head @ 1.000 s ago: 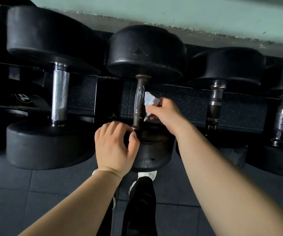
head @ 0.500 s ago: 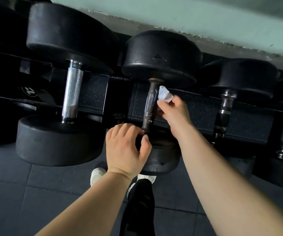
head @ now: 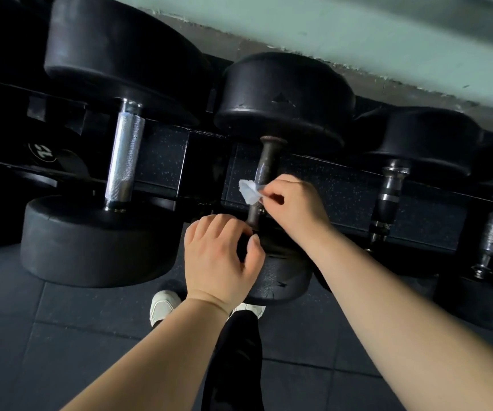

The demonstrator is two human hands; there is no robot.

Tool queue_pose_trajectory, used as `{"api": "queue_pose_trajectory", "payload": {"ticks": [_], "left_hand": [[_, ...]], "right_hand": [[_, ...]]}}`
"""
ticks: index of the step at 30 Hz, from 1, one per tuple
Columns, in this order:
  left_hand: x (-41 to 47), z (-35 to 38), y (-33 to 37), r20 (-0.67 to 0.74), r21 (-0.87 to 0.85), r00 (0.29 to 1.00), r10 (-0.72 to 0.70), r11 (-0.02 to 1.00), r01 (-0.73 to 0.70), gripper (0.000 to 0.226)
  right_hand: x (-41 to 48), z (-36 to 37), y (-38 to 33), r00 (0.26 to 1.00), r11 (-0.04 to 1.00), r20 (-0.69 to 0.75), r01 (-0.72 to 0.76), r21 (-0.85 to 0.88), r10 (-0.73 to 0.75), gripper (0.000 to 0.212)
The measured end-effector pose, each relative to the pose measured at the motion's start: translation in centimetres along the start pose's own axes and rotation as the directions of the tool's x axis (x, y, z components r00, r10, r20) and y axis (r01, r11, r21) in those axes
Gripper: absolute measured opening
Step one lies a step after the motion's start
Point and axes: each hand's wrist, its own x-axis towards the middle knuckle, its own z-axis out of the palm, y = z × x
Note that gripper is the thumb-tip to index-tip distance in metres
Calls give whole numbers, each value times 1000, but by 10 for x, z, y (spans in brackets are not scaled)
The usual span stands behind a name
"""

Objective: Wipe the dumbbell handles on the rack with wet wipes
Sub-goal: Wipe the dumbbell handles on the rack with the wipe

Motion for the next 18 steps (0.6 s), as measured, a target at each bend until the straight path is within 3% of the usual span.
{"api": "queue_pose_trajectory", "payload": {"ticks": [3,7,9,11,14,16,18], "left_hand": [[0,0,0,7,6,1000,0,1000,0,28],[0,1,1,4,2,1000,4,1000,-4,28],[0,0,1,9,2,1000,2,1000,-2,28],[0,0,0,16,10,1000,1,1000,-1,29],[0,-1,0,28,19,1000,-4,1000,3,30],[0,-1,1,30,18,1000,-7,1000,6,29],[1,-1,1,28,8,1000,-12,1000,11,29]], "right_hand": [[13,-3,0,997,998,-54,-57,8,58,14],[34,-12,-3,959,973,-197,-179,143,205,15],[25,-10,-2,977,982,-113,-170,76,178,15],[7,-5,0,990,993,86,-113,-20,115,15],[-2,-4,1,945,996,314,-81,-37,88,14],[8,-10,0,947,996,315,-36,-76,58,14],[21,-15,0,986,997,155,-59,-55,67,15]]}}
